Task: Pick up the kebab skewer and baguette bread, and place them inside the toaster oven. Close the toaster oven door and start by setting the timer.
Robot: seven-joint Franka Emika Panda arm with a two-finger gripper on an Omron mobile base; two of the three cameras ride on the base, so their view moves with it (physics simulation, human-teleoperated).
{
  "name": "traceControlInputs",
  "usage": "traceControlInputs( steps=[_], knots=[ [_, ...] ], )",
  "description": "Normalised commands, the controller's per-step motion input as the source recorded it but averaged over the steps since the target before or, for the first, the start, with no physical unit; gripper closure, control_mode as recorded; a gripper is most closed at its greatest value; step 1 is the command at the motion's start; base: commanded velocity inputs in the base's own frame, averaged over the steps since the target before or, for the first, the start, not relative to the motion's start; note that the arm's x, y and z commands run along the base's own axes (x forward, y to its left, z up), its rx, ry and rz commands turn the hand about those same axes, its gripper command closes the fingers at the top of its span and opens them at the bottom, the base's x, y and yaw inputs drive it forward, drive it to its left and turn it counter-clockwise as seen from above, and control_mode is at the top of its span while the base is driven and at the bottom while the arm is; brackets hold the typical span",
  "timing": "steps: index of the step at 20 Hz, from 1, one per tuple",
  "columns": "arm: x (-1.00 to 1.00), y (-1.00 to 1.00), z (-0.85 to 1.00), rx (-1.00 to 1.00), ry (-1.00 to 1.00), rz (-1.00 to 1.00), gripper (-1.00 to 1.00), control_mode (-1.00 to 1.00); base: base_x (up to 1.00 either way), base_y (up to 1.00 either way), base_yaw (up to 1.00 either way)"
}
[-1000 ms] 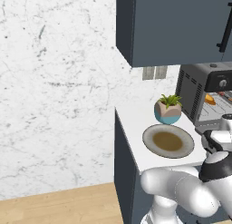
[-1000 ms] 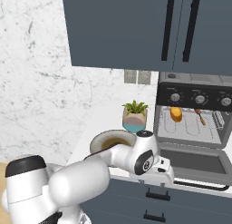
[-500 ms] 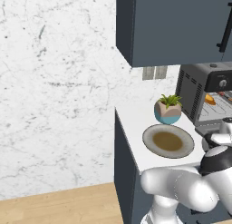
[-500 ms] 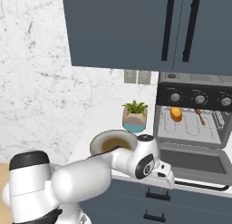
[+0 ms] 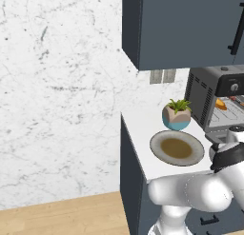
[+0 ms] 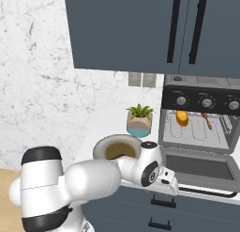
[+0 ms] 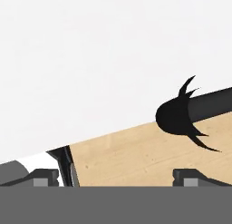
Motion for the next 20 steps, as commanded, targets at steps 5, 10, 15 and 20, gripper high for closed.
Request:
traceControlInputs(
  steps=[5, 10, 15, 20],
  knots=[
    [0.51, 0.0, 0.0, 0.0, 0.0, 0.0, -1.0, -1.0, 0.0, 0.0, 0.0],
    [0.49, 0.0, 0.0, 0.0, 0.0, 0.0, -1.0, -1.0, 0.0, 0.0, 0.0],
    [0.64, 0.0, 0.11, 0.0, -0.02, -0.01, -1.0, -1.0, 0.0, 0.0, 0.0],
    [0.98, 0.0, 0.43, 0.0, -0.05, -0.02, -1.0, -1.0, 0.0, 0.0, 0.0]
  ],
)
